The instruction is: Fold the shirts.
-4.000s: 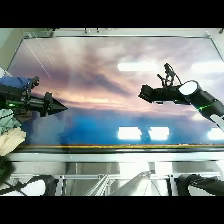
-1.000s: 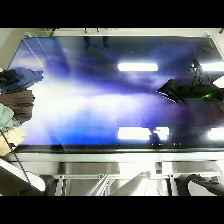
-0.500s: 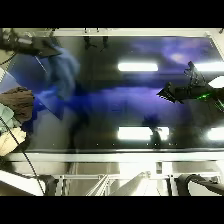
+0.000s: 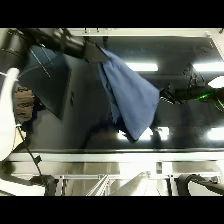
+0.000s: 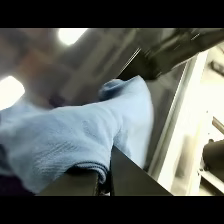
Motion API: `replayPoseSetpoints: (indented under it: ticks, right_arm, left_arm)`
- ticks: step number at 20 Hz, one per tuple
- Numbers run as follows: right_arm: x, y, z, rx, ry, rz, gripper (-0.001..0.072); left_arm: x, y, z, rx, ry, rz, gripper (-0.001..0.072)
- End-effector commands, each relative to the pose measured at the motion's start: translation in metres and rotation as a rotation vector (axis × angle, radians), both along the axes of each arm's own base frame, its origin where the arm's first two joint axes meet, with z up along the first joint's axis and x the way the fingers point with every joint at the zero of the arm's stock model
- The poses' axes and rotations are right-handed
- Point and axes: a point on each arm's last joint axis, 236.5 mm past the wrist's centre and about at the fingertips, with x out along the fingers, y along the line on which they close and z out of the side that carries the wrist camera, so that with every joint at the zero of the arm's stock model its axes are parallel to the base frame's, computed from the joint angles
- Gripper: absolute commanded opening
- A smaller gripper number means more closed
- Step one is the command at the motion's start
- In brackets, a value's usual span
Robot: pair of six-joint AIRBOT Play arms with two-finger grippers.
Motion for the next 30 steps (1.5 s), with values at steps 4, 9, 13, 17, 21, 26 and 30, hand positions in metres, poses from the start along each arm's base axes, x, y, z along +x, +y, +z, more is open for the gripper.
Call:
replayPoseSetpoints:
  ticks: [4, 9, 13, 17, 21, 26, 30]
  right_arm:
    - [-0.016, -0.018, -0.007, -0.047, 0.048, 0.029, 0.0395]
    - [-0.029, -0.047, -0.009, -0.041, 0.108, -0.003, 0.0535]
    - [-0.019, -0.034, -0.042, -0.022, 0.149, 0.019, 0.0532]
    - [-0.003, 0.007, -0.06, 0.172, 0.141, 0.058, 0.044]
    - [-0.002, 0.03, -0.081, 0.208, 0.192, 0.098, 0.044]
    - [0.014, 0.07, -0.065, 0.264, 0.14, 0.162, 0.0407]
    - [0.024, 0.083, -0.017, 0.409, 0.03, 0.227, 0.0021]
  left_arm:
    - [0.026, 0.047, -0.104, 0.071, 0.352, 0.115, 0.0021]
    - [0.016, 0.118, -0.117, 0.082, 0.579, 0.179, 0.0717]
    - [-0.02, 0.144, -0.148, 0.088, 0.834, 0.232, 0.0716]
    - [-0.045, 0.139, -0.206, 0.077, 0.927, 0.366, 0.0714]
    - [-0.053, 0.113, -0.259, 0.117, 0.913, 0.439, 0.0697]
    - [-0.03, 0.046, -0.278, 0.139, 0.832, 0.36, 0.0695]
    - [0.004, 0.001, -0.253, 0.092, 0.72, 0.288, 0.0004]
